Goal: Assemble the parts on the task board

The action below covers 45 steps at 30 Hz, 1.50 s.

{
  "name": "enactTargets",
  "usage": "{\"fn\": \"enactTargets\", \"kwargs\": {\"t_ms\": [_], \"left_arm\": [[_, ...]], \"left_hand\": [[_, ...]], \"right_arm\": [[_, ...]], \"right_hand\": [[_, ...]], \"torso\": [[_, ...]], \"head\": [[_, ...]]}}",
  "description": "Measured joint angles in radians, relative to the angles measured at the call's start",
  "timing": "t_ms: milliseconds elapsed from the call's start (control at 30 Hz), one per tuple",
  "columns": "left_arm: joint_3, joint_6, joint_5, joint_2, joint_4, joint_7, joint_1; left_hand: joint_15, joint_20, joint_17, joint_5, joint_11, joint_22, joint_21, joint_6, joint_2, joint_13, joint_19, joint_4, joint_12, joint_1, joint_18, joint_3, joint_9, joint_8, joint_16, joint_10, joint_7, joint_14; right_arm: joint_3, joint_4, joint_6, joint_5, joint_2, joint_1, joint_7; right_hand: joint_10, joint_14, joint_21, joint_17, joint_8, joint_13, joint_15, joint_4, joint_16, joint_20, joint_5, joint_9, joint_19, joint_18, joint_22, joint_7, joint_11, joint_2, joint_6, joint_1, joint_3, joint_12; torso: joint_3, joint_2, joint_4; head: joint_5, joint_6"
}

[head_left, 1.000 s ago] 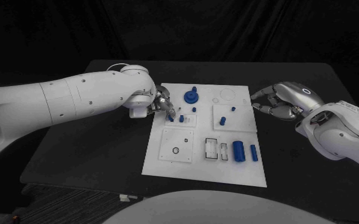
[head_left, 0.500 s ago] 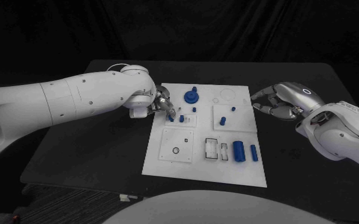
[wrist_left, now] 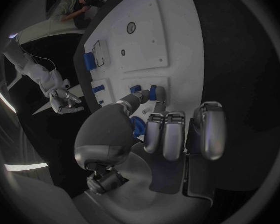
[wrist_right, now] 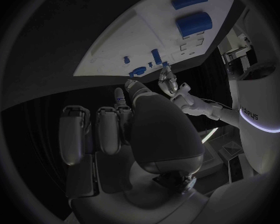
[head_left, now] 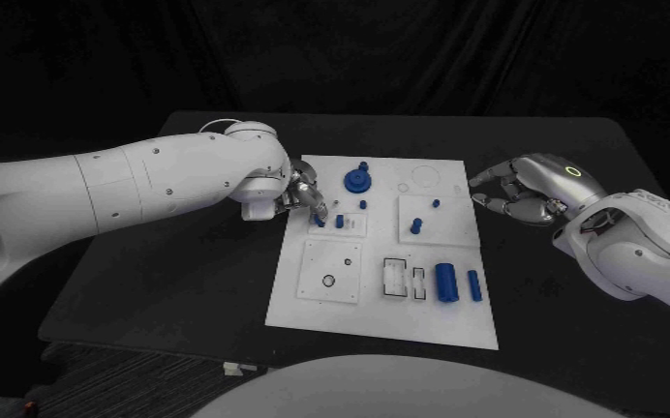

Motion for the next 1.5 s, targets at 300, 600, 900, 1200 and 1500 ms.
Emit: {"fn": "enactTargets", "kwargs": {"t_ms": [300, 600, 900, 1200, 1500], "left_arm": [[0.0, 0.001, 0.0, 0.001, 0.0, -0.003, 0.0], [0.001, 0.003, 0.0, 0.002, 0.0, -0.007, 0.0], [0.001, 0.008, -0.002, 0.002, -0.003, -0.013, -0.001], [0.001, 0.011, -0.001, 0.002, -0.006, -0.014, -0.001], [0.0, 0.012, -0.001, 0.001, -0.008, -0.016, -0.003]], "left_hand": [[0.0, 0.0, 0.0, 0.0, 0.0, 0.0, 0.0, -0.001, 0.002, 0.0, 0.0, 0.0, 0.0, 0.002, 0.0, 0.0, 0.002, 0.0, 0.0, 0.0, 0.003, 0.0], [0.0, 0.0, 0.0, -0.135, 0.0, 0.0, -0.009, -0.004, 0.016, 0.0, 0.0, -0.006, 0.0, -0.008, 0.0, 0.007, 0.004, -0.001, 0.0, 0.0, 0.003, 0.0], [0.009, 0.013, 0.0, -0.393, 0.008, 0.0, -0.029, 0.014, -0.002, 0.0, -0.013, 0.157, 0.0, -0.102, 0.0, -0.202, -0.085, -0.078, 0.0, 0.0, 0.014, -0.002], [0.009, 0.018, 0.0, -0.398, 0.014, 0.0, -0.049, 0.014, 0.0, 0.0, -0.018, 0.227, 0.0, -0.137, 0.01, -0.288, -0.07, -0.067, 0.0, 0.0, 0.021, -0.002], [0.009, 0.018, 0.0, -0.398, 0.014, 0.0, -0.054, -0.02, 0.039, 0.0, -0.018, 0.274, 0.0, -0.114, 0.017, -0.357, 0.072, 0.044, 0.0, 0.0, 0.011, -0.002]], "right_arm": [[0.0, 0.0, 0.001, 0.0, 0.001, -0.001, 0.0], [0.0, 0.0, 0.002, 0.0, 0.0, -0.002, -0.001], [0.0, 0.0, 0.002, 0.0, 0.001, -0.004, -0.001], [0.0, -0.001, 0.003, 0.001, 0.001, -0.005, -0.001], [0.0, -0.001, 0.004, 0.002, 0.001, -0.006, -0.001]], "right_hand": [[0.0, 0.001, -0.004, -0.001, 0.0, 0.0, 0.001, 0.0, -0.005, 0.0, 0.0, 0.0, 0.0, 0.0, 0.0, 0.0, 0.0, -0.004, 0.0, 0.004, 0.0, 0.0], [0.0, 0.001, -0.004, -0.001, 0.0, 0.0, 0.001, 0.0, -0.005, 0.0, 0.0, 0.0, 0.0, 0.0, 0.0, 0.0, 0.0, -0.005, 0.0, 0.002, 0.0, 0.001], [0.0, 0.001, -0.004, -0.001, 0.0, 0.0, 0.002, 0.0, -0.005, 0.0, 0.0, 0.0, 0.0, 0.0, 0.0, 0.0, 0.0, -0.005, 0.0, 0.002, 0.0, 0.002], [0.0, 0.001, -0.004, -0.001, 0.0, 0.0, 0.002, 0.0, -0.005, 0.0, 0.0, -0.001, 0.0, 0.0, 0.0, 0.0, 0.0, -0.006, 0.0, 0.001, 0.0, -0.001], [0.0, 0.001, -0.004, -0.001, 0.0, 0.0, 0.002, 0.0, -0.005, 0.0, 0.0, -0.001, 0.0, 0.0, -0.001, 0.0, 0.0, -0.006, 0.0, 0.001, 0.006, -0.001]], "torso": [[-0.0001, 0.0, -0.0001], [-0.0003, 0.0, -0.0006], [-0.0004, 0.0, -0.0006], [-0.0004, 0.0, -0.0005], [-0.0003, 0.0, -0.0005]], "head": [[0.001, 0.0], [0.002, 0.0], [0.0, 0.0], [0.0, 0.0], [0.0, 0.0]]}}
